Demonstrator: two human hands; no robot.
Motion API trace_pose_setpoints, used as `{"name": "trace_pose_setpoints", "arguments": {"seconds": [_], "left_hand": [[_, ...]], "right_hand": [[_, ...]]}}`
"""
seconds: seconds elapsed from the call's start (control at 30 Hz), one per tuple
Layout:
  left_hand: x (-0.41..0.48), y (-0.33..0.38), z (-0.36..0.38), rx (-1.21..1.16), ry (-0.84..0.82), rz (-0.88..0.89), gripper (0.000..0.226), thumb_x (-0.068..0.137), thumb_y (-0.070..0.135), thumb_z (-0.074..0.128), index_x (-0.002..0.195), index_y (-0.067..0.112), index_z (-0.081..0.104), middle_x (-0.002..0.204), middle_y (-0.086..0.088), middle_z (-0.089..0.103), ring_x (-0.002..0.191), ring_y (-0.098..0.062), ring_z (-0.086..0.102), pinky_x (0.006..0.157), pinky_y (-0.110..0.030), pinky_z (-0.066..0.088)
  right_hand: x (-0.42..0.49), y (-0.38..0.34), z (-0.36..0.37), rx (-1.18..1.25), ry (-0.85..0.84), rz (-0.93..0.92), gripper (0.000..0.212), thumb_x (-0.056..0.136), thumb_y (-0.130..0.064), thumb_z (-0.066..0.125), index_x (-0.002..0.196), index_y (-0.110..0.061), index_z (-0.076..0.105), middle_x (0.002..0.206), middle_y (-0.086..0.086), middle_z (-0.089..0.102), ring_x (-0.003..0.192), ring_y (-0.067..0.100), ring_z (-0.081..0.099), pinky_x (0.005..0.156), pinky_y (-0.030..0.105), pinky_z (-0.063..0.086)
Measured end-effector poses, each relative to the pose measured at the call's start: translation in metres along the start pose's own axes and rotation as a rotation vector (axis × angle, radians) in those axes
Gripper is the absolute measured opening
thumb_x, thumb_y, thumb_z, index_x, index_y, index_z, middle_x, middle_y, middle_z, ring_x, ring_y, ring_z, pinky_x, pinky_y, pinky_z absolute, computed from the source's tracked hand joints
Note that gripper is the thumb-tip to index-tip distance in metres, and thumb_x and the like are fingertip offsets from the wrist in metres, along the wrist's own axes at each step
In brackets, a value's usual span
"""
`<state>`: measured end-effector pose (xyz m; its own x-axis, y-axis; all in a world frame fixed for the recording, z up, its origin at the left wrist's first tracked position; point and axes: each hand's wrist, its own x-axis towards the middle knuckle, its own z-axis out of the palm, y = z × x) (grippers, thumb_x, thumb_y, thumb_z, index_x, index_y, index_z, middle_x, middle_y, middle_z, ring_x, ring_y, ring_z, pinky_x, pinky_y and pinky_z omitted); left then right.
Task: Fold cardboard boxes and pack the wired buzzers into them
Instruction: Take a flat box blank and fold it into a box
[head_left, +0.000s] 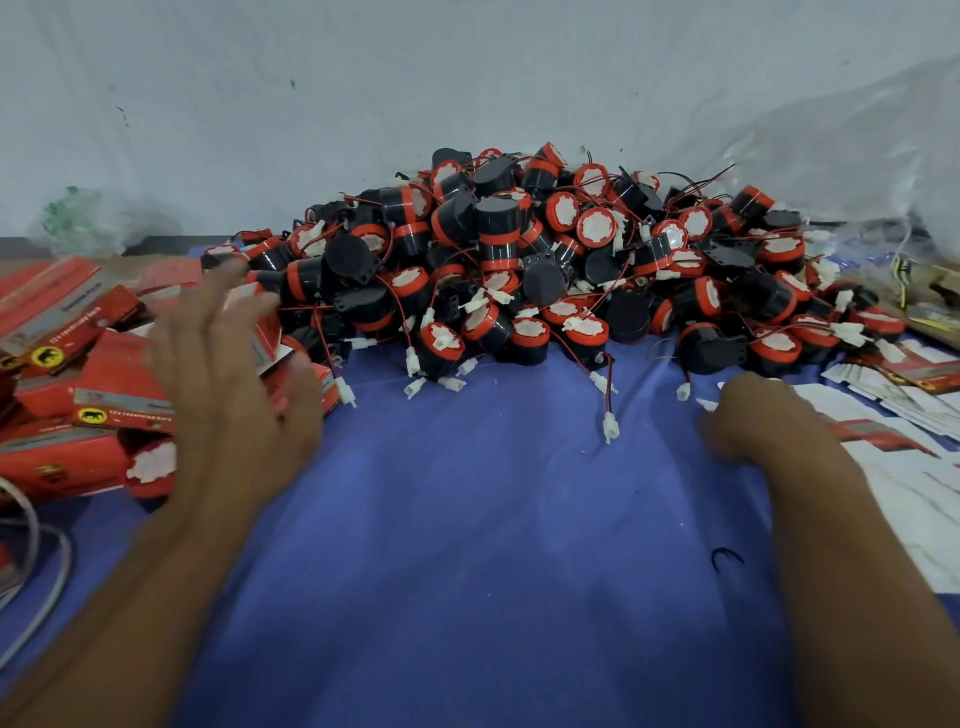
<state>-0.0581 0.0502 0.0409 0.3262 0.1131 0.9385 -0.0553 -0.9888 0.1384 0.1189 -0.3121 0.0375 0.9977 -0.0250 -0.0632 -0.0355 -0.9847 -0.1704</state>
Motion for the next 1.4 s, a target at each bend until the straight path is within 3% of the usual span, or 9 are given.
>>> {"name": "trace_pose_setpoints", "arguments": {"seconds": [0.2,0.33,0.47,0.6,0.77,0.87,1.03,1.23,1.4], "left_hand": [[-0.019,0.035,0.021,-0.219,-0.292,0.014,0.036,0.093,0.018,0.051,0.122,-0.004,0.056,0.135,-0.02,0.051,0.127,-0.033,0.047,0.108,-0.041,0.039],[-0.031,0.055,0.029,-0.306,-0.487,0.042,0.046,0.096,0.03,0.047,0.137,0.011,0.042,0.145,-0.009,0.044,0.136,-0.023,0.042,0.11,-0.036,0.038],[-0.037,0.073,0.033,-0.38,-0.645,-0.051,0.078,0.091,0.054,0.05,0.155,0.024,0.017,0.165,0.006,0.01,0.151,-0.008,0.012,0.115,-0.02,0.021],[-0.045,0.089,0.035,-0.434,-0.702,-0.113,0.097,0.081,0.073,0.053,0.154,0.043,-0.004,0.164,0.017,-0.01,0.151,-0.003,-0.006,0.11,-0.014,0.01],[-0.04,0.078,0.034,-0.688,-0.633,-0.419,0.097,0.076,0.061,0.074,0.152,0.05,0.014,0.15,0.027,0.034,0.13,-0.005,0.048,0.103,-0.039,0.049],[-0.036,0.077,0.034,-0.861,-0.599,-0.528,0.091,0.072,0.059,0.074,0.146,0.058,0.02,0.133,0.04,0.046,0.094,-0.014,0.07,0.078,-0.036,0.059],[-0.032,0.065,0.034,-0.965,-0.561,-0.64,0.101,0.066,0.063,0.08,0.149,0.051,0.023,0.141,0.021,0.047,0.085,-0.021,0.073,0.072,-0.031,0.058],[-0.03,0.068,0.033,-1.005,-0.546,-0.612,0.106,0.063,0.077,0.072,0.152,0.041,0.028,0.13,0.026,0.053,0.094,0.0,0.068,0.075,-0.019,0.056],[-0.028,0.071,0.031,-0.998,-0.546,-0.654,0.085,0.071,0.062,0.075,0.144,0.051,0.032,0.119,0.027,0.056,0.089,-0.013,0.072,0.069,-0.018,0.056]], "right_hand": [[-0.014,-0.017,-0.022,0.214,0.592,-0.075,0.012,0.093,-0.015,0.056,0.088,-0.005,0.06,0.087,0.026,0.064,0.08,0.044,0.06,0.066,0.04,0.044],[-0.035,-0.051,-0.02,0.527,0.779,-0.392,0.02,0.099,-0.023,0.056,0.096,-0.012,0.072,0.077,0.014,0.072,0.068,0.033,0.064,0.064,0.033,0.046],[-0.064,-0.092,0.004,0.873,0.469,-0.601,0.015,0.095,-0.018,0.065,0.083,-0.015,0.074,0.076,-0.005,0.071,0.069,0.006,0.063,0.069,0.022,0.048],[-0.076,-0.108,0.019,1.073,0.141,-0.794,0.017,0.099,-0.023,0.062,0.088,-0.016,0.073,0.078,-0.007,0.07,0.073,0.004,0.061,0.069,0.018,0.049],[-0.077,-0.105,0.023,1.359,-0.54,-0.918,0.035,0.092,-0.046,0.057,0.118,-0.029,0.072,0.116,0.003,0.072,0.107,0.023,0.068,0.077,0.035,0.057],[-0.075,-0.104,0.03,1.108,-0.532,-0.983,0.048,0.091,-0.032,0.071,0.137,-0.036,0.058,0.124,0.003,0.067,0.097,0.027,0.067,0.071,0.031,0.053],[-0.08,-0.109,0.041,0.968,-0.525,-0.978,0.069,0.086,-0.025,0.078,0.147,-0.033,0.046,0.123,-0.023,0.061,0.077,0.007,0.061,0.076,0.026,0.049],[-0.082,-0.109,0.04,1.008,-0.521,-0.997,0.065,0.083,-0.045,0.074,0.142,-0.048,0.046,0.139,-0.018,0.055,0.132,0.008,0.051,0.103,0.041,0.049],[-0.082,-0.109,0.039,1.111,-0.583,-0.968,0.064,0.081,-0.043,0.076,0.14,-0.034,0.052,0.131,-0.006,0.061,0.124,0.019,0.058,0.104,0.05,0.048]]}}
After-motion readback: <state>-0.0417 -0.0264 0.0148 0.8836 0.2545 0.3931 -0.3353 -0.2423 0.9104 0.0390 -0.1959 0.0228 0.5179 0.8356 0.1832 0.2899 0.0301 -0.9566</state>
